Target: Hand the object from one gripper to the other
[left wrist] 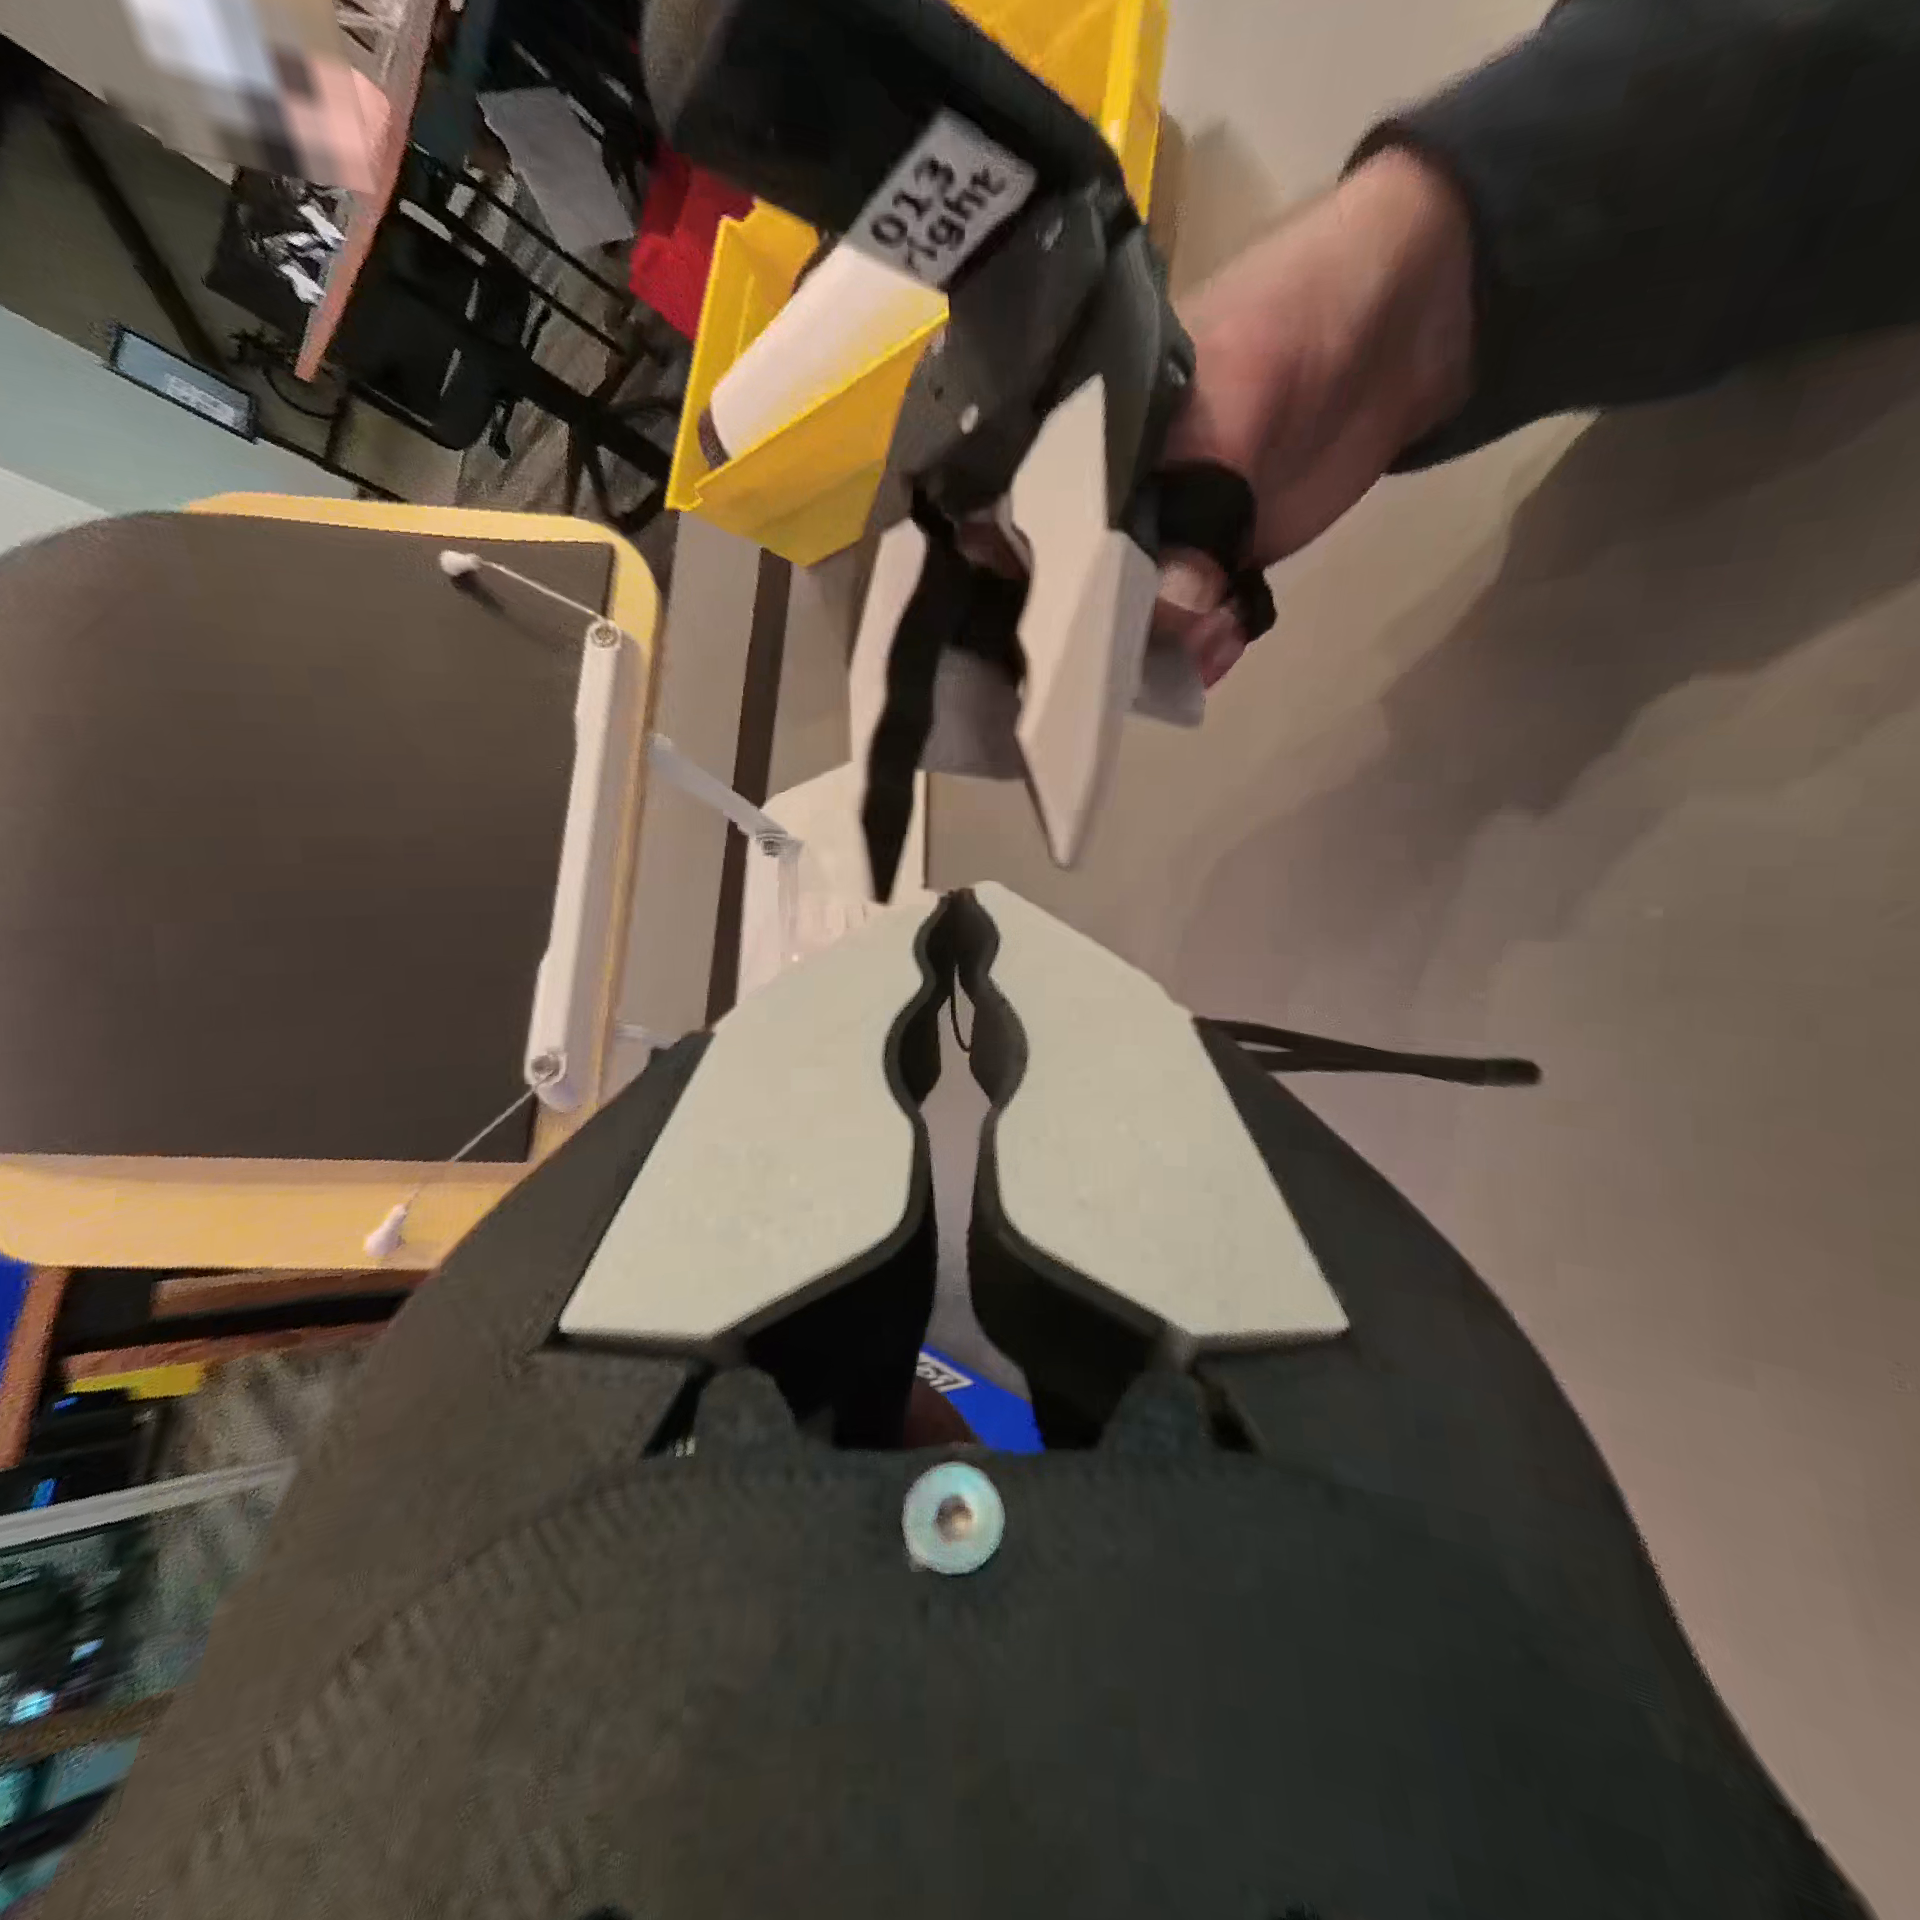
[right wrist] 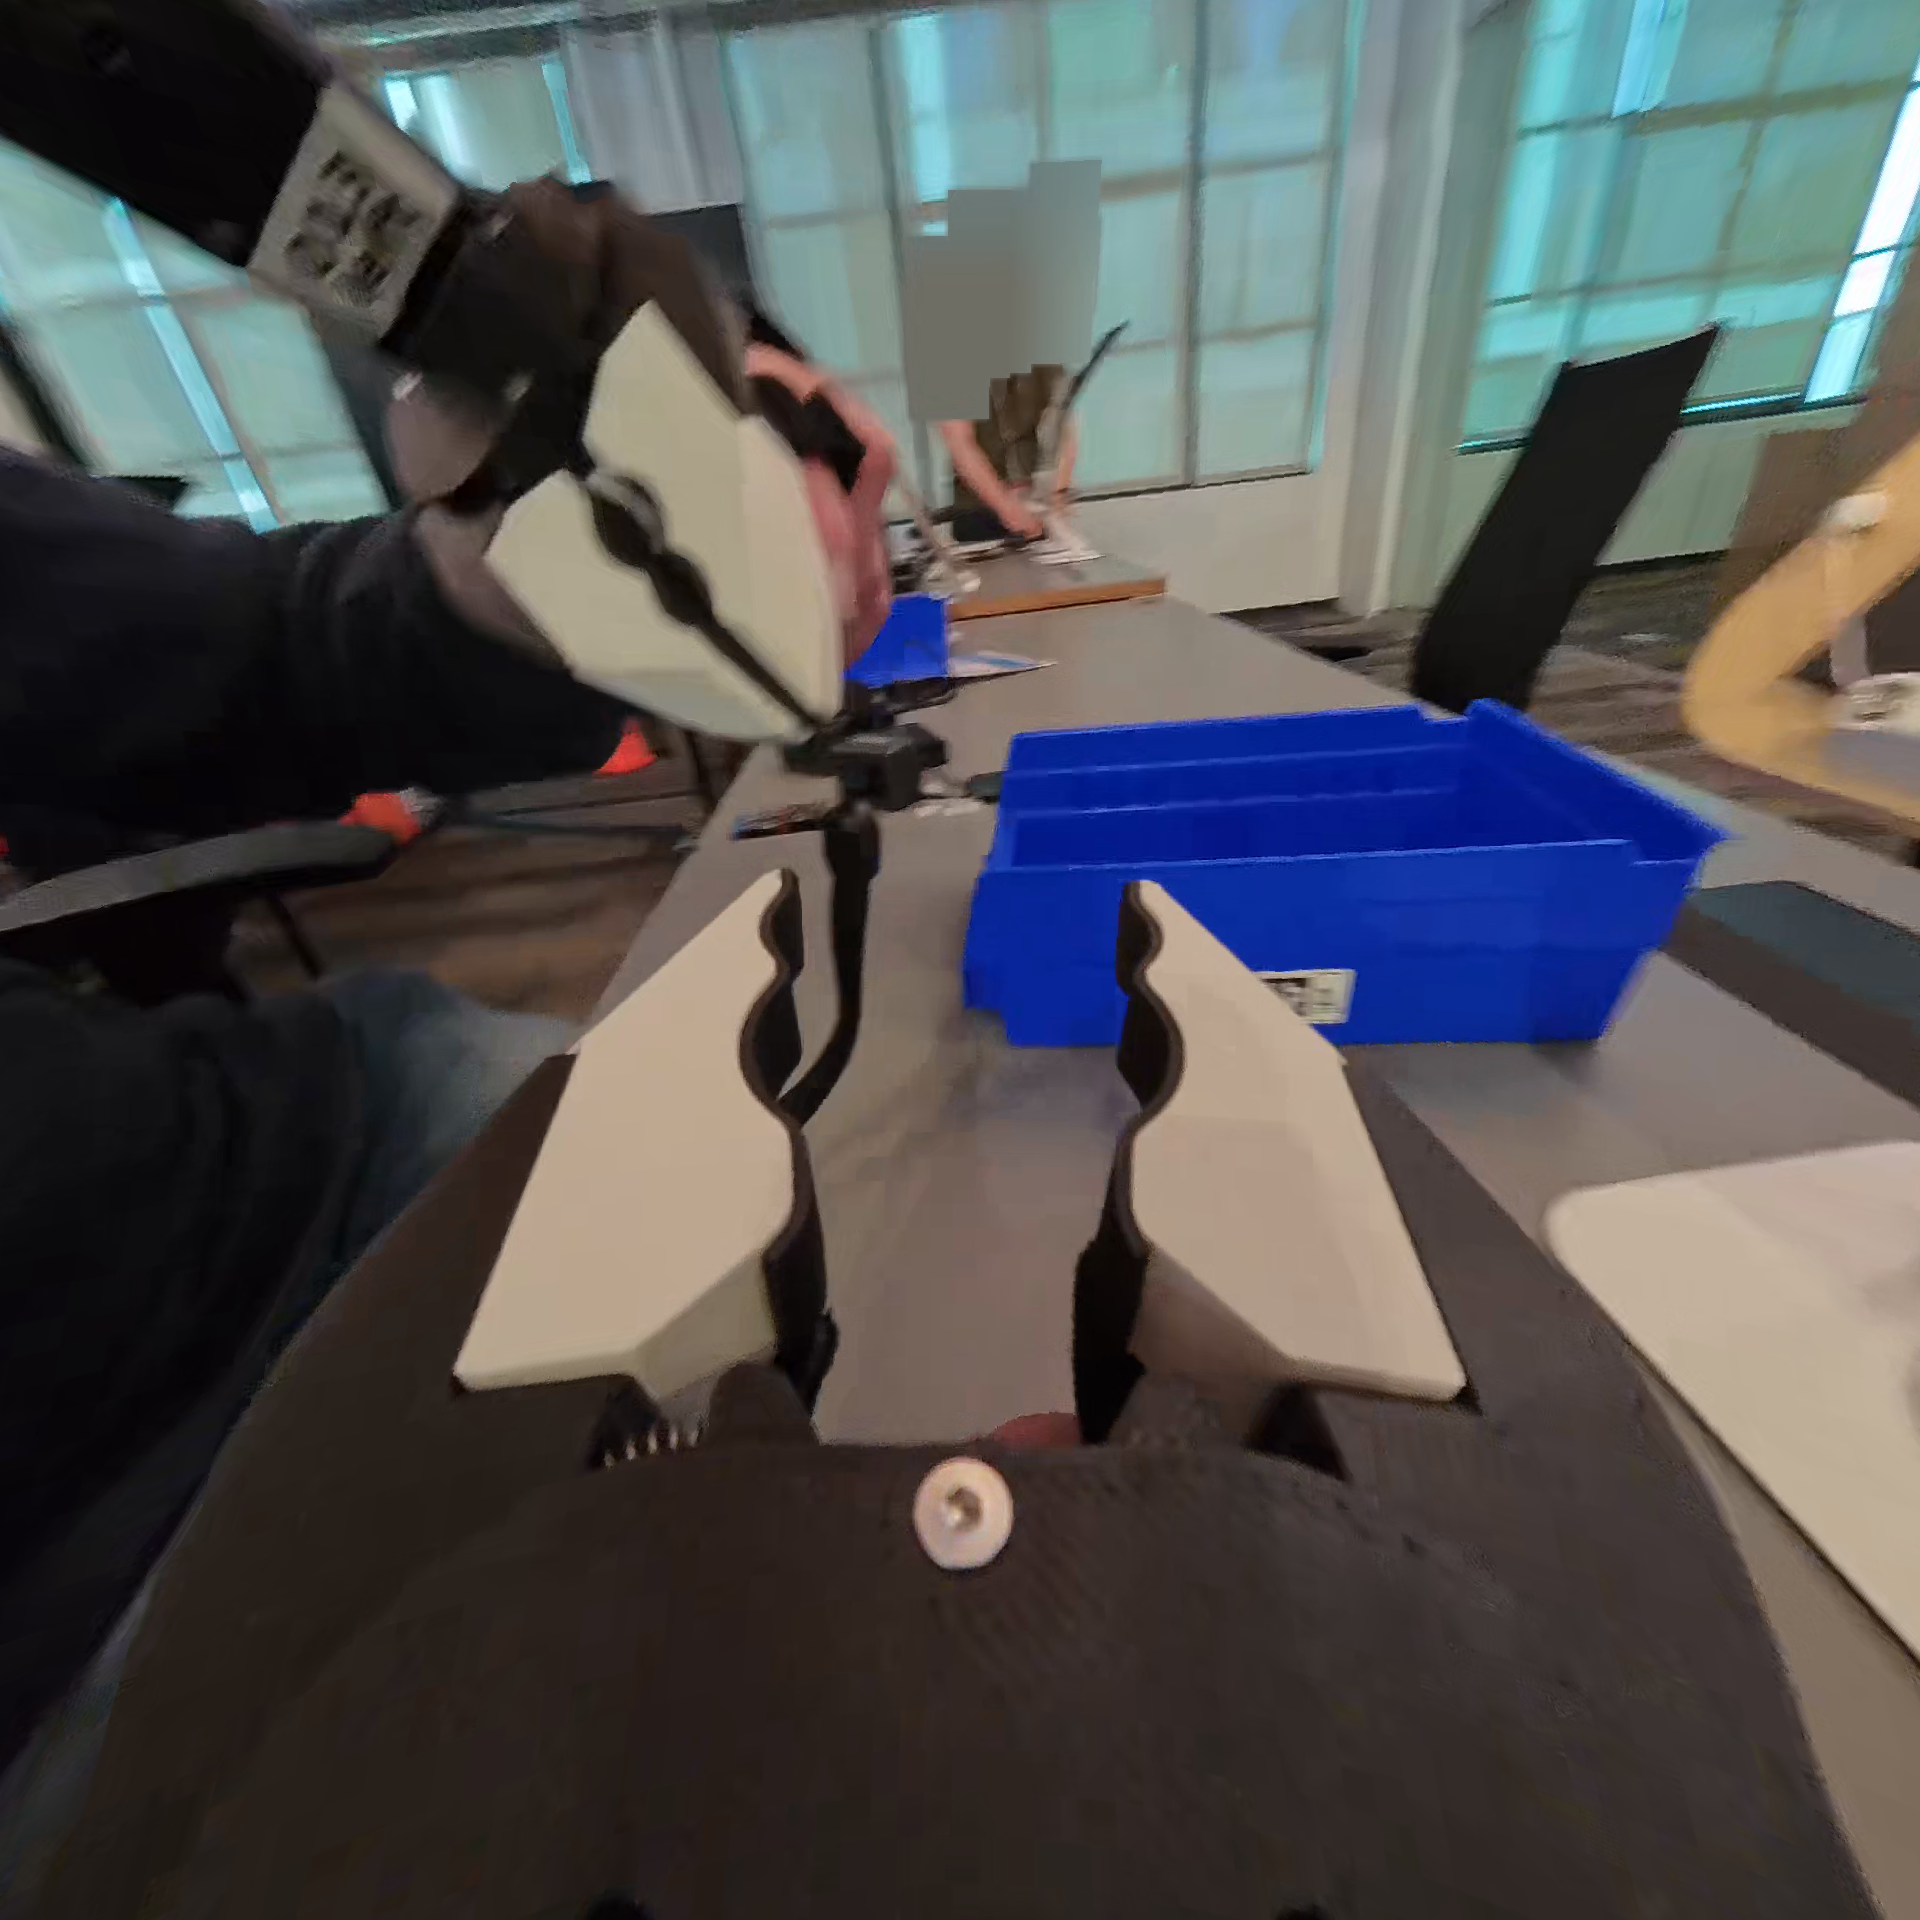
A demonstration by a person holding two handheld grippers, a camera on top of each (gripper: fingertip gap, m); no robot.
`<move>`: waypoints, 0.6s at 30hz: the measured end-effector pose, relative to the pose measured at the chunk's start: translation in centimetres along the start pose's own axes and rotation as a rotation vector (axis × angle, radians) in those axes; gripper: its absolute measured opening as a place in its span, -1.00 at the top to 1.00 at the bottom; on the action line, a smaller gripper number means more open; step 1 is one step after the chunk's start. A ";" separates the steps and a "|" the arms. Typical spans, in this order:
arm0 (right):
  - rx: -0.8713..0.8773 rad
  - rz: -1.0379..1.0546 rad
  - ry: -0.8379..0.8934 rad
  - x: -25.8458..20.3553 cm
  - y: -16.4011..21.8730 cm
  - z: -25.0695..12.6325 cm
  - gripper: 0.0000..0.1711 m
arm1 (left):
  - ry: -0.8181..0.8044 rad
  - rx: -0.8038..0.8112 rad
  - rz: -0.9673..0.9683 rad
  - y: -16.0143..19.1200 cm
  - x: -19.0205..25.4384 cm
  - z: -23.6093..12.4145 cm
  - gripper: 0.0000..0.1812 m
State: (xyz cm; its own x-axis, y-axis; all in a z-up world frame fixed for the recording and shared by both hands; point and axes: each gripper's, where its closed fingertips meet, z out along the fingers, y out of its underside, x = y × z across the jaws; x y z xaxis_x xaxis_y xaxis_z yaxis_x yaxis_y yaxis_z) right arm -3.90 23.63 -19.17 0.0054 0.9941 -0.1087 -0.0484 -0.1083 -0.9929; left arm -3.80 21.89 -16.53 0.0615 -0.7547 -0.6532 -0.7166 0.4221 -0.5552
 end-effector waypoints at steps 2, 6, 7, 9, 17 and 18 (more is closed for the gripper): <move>-0.032 0.015 -0.089 -1.4 0.9 0.7 0.32 | 0.013 0.029 -0.048 -0.6 -0.7 -0.3 1.00; -0.082 0.024 -0.176 -3.1 2.5 2.0 0.52 | 0.042 0.074 -0.140 -1.4 -1.9 -0.4 1.00; -0.079 0.019 -0.206 -3.7 2.6 2.2 0.72 | 0.043 0.080 -0.161 -1.5 -2.2 -0.4 1.00; -0.064 -0.007 -0.231 -4.4 2.4 2.3 1.00 | 0.025 0.095 -0.196 -1.5 -2.9 -0.3 1.00; 0.010 -0.017 -0.266 -5.3 -0.1 1.0 1.00 | 0.006 0.024 -0.244 2.1 -3.6 1.3 1.00; 0.009 -0.030 -0.259 -5.3 -0.2 0.9 1.00 | 0.008 0.016 -0.254 2.5 -3.5 1.5 1.00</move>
State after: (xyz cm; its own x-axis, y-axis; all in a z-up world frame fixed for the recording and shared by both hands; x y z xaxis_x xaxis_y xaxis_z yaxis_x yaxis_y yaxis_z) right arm -4.81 18.35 -18.37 -0.2490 0.9665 -0.0625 -0.0611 -0.0801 -0.9949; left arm -4.77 26.37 -16.44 0.2325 -0.8414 -0.4878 -0.6675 0.2267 -0.7092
